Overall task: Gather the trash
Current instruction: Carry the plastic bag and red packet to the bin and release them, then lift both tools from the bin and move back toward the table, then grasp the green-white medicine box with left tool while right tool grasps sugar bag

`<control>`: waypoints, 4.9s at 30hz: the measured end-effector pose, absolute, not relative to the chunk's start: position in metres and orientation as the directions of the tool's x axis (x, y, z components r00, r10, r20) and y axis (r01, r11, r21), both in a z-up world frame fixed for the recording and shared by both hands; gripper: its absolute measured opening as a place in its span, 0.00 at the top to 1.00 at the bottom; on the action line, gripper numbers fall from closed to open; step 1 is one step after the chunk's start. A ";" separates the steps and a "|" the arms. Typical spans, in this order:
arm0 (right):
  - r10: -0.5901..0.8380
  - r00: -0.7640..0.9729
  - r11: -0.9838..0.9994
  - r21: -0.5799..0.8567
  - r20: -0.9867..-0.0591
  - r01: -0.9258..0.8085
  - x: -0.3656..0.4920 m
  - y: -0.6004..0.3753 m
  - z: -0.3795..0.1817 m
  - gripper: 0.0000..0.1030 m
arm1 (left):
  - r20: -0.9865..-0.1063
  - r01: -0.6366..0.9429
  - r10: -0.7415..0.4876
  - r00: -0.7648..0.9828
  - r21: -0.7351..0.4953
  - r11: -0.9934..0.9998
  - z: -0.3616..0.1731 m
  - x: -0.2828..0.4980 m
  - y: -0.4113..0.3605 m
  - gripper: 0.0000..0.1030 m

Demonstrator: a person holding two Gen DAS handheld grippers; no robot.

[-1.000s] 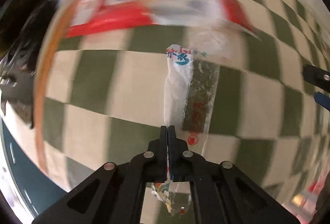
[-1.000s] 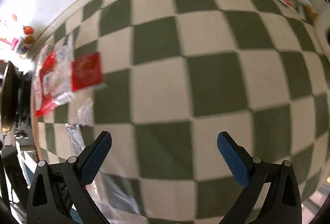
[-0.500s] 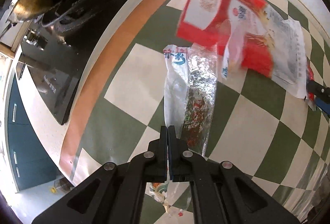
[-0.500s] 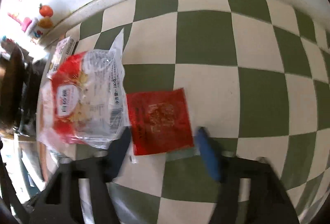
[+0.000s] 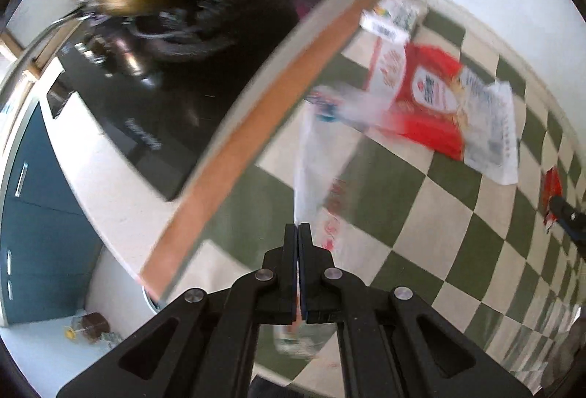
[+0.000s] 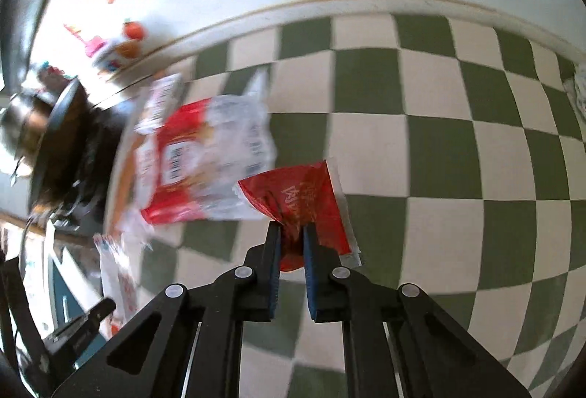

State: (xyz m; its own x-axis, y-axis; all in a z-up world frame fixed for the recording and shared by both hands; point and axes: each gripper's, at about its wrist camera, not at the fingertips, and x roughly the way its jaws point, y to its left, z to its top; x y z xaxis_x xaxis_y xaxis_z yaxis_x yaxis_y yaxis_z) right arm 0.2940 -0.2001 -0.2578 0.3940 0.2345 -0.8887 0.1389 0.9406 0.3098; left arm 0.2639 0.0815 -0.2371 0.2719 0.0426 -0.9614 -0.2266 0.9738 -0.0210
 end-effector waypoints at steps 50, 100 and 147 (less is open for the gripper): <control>0.082 -0.382 0.600 0.352 -0.921 -0.719 -0.005 0.421 -0.882 0.49 | -0.948 -0.947 -0.311 0.067 -0.159 0.279 -0.843 -0.161 0.513 0.19; 0.527 -0.043 0.515 0.359 -0.849 -0.779 -0.005 0.224 -0.206 0.00 | -0.909 -0.910 0.407 0.085 0.096 0.404 -0.230 -0.191 0.332 0.02; -0.099 0.394 0.947 0.035 -0.914 0.320 0.437 -0.353 -0.278 0.92 | -0.963 -0.104 0.178 0.201 0.160 0.982 -0.306 0.480 0.038 0.02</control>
State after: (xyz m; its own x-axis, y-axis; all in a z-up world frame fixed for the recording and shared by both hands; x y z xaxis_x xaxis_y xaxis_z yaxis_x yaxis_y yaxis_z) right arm 0.4369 -0.3534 -0.2780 0.3935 -0.0994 -0.9139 0.3198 0.9468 0.0348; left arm 0.4795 0.0384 -0.3056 0.2010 0.1784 -0.9632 -0.1038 0.9816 0.1601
